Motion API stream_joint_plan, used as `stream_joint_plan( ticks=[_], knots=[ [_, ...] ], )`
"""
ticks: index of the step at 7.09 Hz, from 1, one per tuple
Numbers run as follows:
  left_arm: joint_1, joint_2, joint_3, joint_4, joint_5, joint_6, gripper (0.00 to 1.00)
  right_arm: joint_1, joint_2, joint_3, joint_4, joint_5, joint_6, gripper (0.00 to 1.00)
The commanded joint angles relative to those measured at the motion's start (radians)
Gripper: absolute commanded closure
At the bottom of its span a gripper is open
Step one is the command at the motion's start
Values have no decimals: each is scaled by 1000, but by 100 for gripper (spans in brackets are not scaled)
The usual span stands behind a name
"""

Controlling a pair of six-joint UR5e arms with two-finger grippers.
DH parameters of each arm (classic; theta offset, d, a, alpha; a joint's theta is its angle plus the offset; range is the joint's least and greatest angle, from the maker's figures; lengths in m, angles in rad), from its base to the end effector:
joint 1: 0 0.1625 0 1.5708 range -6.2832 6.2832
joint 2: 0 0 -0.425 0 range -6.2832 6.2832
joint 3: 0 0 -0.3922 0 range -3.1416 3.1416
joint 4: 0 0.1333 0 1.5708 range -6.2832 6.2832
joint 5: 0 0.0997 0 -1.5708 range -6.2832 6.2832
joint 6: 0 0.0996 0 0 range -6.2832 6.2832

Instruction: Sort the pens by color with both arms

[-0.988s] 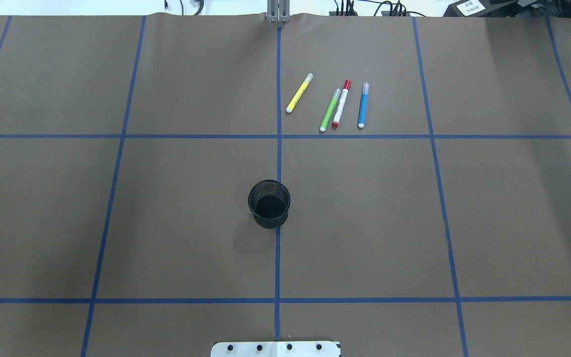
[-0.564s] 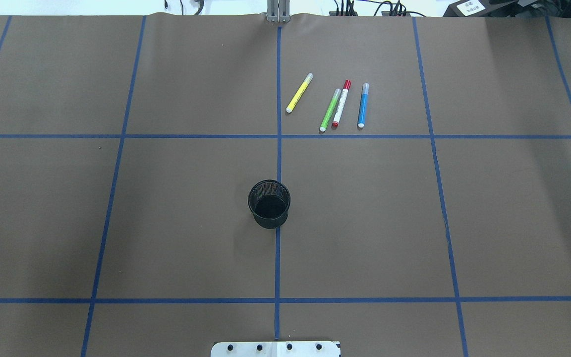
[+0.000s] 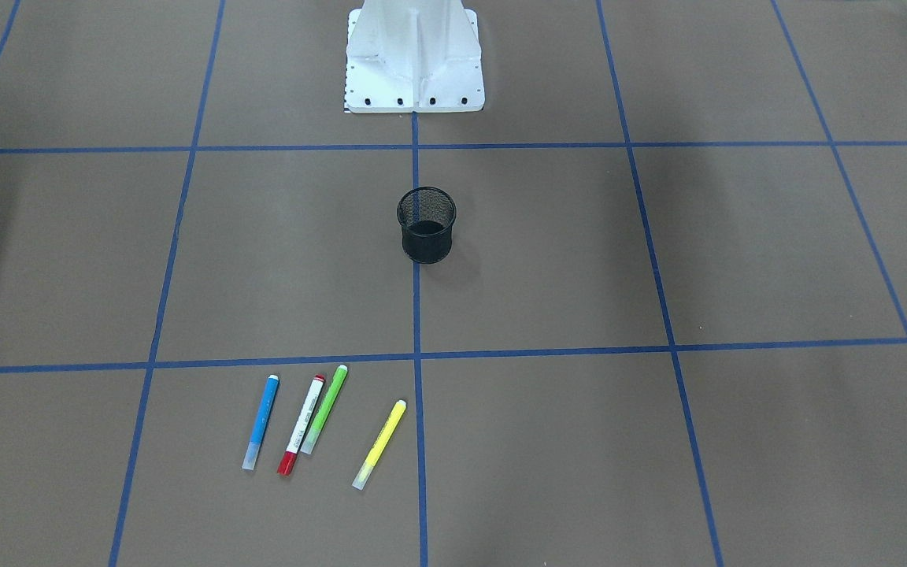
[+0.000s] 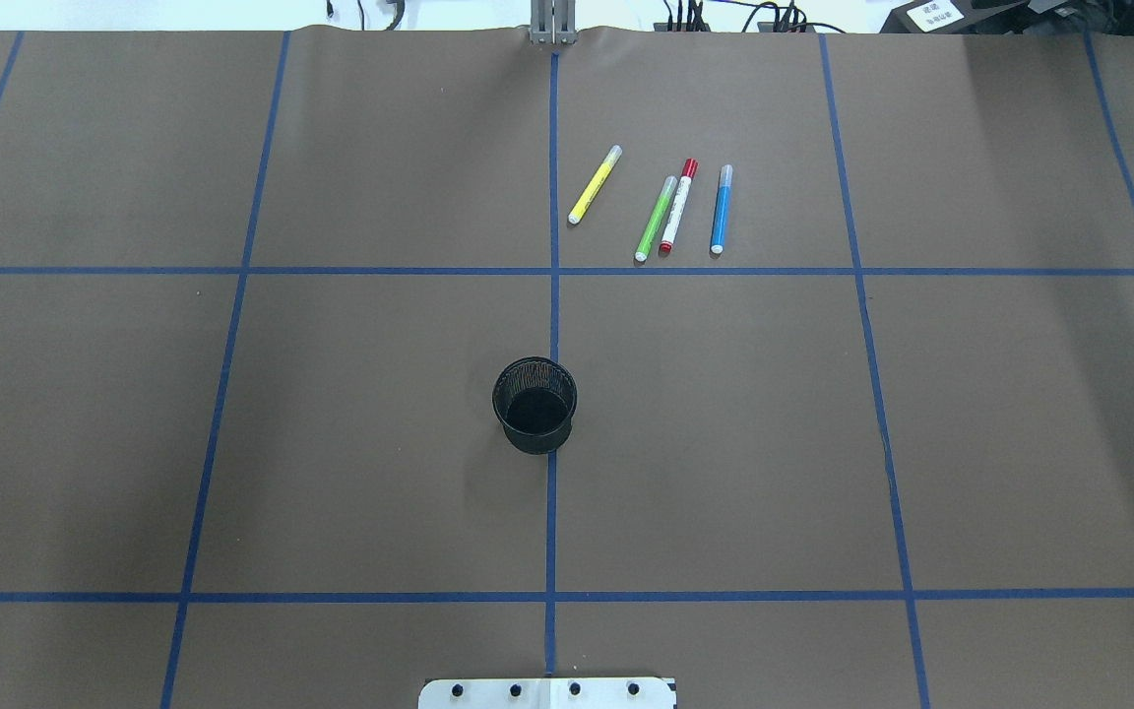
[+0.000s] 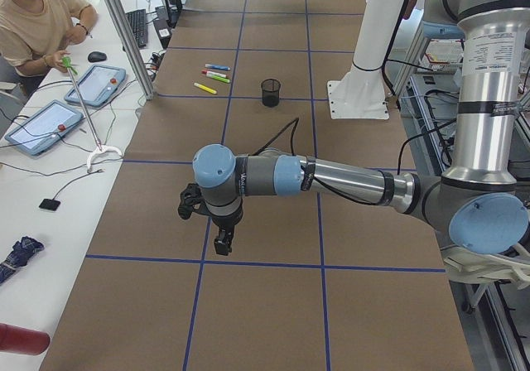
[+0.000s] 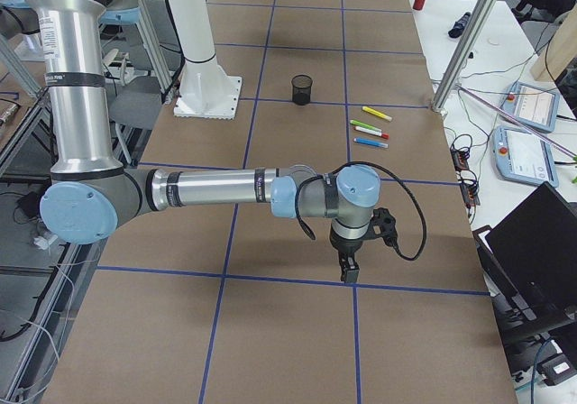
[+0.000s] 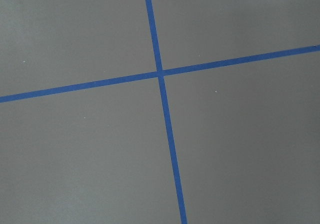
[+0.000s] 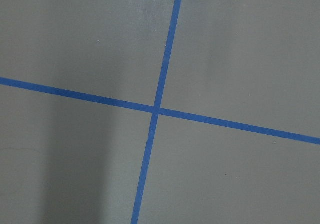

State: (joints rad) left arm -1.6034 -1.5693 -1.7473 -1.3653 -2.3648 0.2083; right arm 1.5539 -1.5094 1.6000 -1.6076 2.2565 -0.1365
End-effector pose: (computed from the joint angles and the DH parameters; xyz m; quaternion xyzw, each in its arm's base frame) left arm -0.0780 -0.4808 0.5920 0.0325 0.3855 0.0750 0.9191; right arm 0.0614 -0.5215 0.6228 0.0454 -0.3339 -0.0812 0.9380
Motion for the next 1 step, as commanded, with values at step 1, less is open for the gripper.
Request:
stream_joint_plan(
  ticks=[1],
  knots=[
    [0,0,0,0,-1,-1,0,0,0,0,0,0,0,0]
  ],
)
